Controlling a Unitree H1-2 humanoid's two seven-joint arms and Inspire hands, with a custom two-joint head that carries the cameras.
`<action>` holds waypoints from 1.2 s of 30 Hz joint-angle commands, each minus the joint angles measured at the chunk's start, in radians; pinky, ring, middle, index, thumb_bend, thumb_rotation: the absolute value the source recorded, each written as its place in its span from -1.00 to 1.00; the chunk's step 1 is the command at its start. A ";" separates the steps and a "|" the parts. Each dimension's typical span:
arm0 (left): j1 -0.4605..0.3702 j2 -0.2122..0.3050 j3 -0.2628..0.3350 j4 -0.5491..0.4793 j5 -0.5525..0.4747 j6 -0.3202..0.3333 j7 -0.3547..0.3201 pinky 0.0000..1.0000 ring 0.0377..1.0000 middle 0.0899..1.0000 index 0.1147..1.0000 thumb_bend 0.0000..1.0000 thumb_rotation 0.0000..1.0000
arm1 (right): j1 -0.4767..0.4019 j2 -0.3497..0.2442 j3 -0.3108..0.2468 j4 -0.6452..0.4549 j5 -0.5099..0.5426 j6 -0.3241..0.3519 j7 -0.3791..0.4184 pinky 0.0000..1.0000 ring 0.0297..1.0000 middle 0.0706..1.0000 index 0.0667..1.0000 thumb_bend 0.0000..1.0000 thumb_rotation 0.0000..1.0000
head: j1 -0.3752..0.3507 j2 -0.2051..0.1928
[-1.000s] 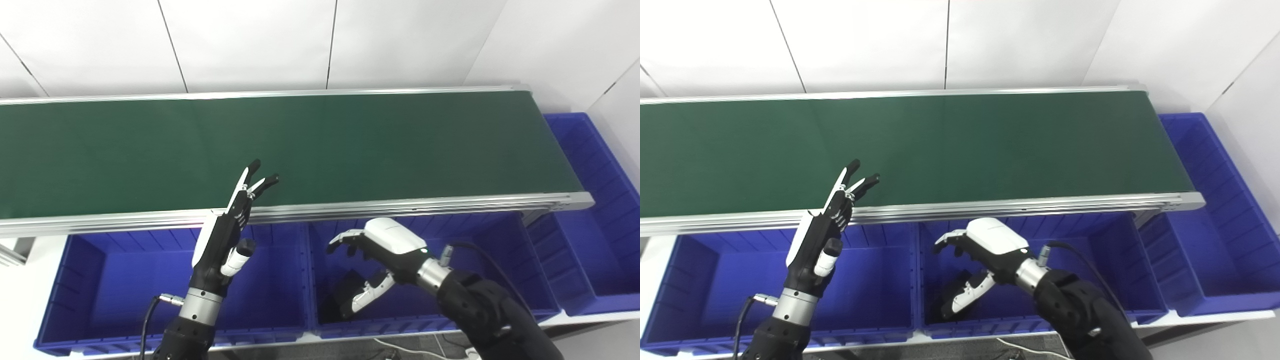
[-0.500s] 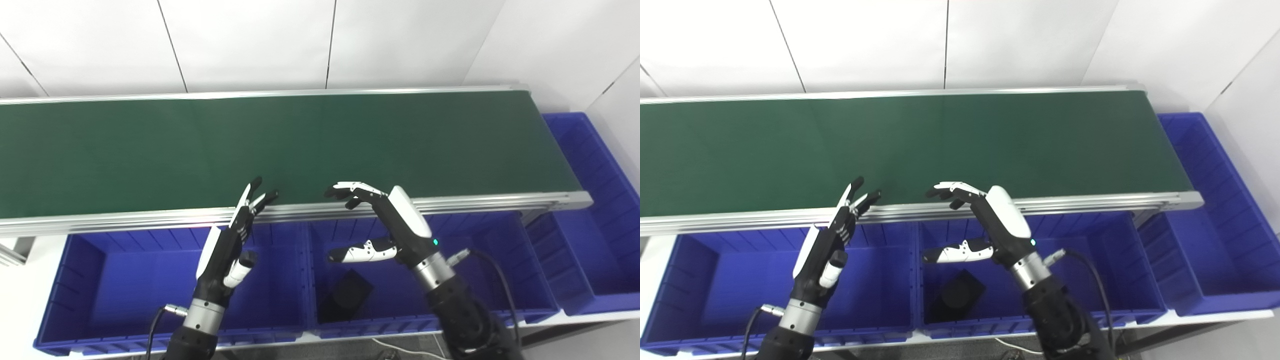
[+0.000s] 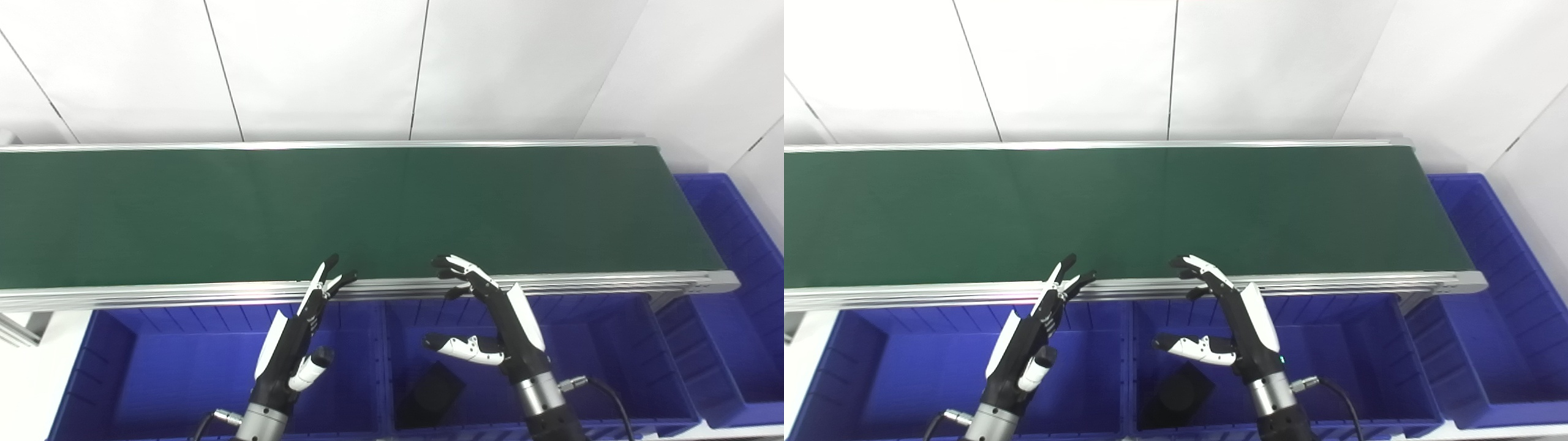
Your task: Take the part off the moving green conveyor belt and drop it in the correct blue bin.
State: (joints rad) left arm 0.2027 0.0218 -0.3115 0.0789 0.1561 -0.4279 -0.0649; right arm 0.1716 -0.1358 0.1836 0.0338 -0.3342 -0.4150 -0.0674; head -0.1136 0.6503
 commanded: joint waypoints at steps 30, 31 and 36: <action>0.002 -0.022 -0.016 -0.031 0.089 -0.034 0.018 0.92 0.80 0.72 1.00 0.71 1.00 | 0.061 0.038 0.028 -0.003 0.191 -0.040 0.104 0.59 0.72 0.81 0.72 0.64 0.75 | 0.145 0.001; 0.003 -0.024 -0.017 -0.032 0.088 -0.035 0.020 0.95 0.81 0.72 1.00 0.70 1.00 | 0.060 0.036 0.026 -0.002 0.185 -0.041 0.104 0.57 0.71 0.80 0.72 0.60 0.74 | 0.145 0.001; 0.005 -0.020 -0.019 -0.036 0.075 -0.030 0.014 0.97 0.84 0.73 1.00 0.69 1.00 | 0.061 0.036 0.028 -0.002 0.181 -0.041 0.105 0.55 0.70 0.80 0.71 0.58 0.70 | 0.117 0.002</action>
State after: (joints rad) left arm 0.2118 0.0110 -0.3274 0.0624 0.2310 -0.4278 -0.0559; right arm 0.2403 -0.1056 0.2120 0.0530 -0.1536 -0.4143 0.0325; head 0.0092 0.6535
